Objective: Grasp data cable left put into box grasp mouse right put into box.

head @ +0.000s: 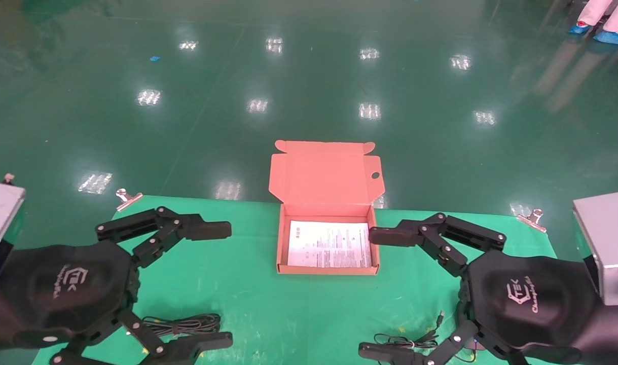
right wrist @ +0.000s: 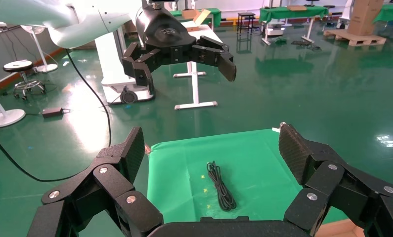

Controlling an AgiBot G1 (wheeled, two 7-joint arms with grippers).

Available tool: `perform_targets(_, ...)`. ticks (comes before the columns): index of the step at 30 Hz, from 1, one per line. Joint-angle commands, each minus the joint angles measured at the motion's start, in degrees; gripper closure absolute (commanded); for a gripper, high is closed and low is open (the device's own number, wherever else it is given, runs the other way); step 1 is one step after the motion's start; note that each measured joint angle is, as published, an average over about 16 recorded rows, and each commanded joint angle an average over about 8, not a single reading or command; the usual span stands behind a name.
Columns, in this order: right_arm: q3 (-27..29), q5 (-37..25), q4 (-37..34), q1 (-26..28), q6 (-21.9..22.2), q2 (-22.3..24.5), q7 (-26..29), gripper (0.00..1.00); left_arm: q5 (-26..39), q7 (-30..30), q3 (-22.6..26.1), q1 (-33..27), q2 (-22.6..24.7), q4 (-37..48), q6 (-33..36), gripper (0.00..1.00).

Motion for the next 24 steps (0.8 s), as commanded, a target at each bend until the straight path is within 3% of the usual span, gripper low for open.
perform_targets(1,0.0,0.0,0.0,0.0,0.0,0.0,0.0,0.0,0.0,0.0,0.0,0.0,0.0,0.0,0.0,0.0)
perform_targets(24,0.0,0.0,0.0,0.0,0.0,0.0,0.0,0.0,0.0,0.0,0.0,0.0,0.0,0.0,0.0,0.0)
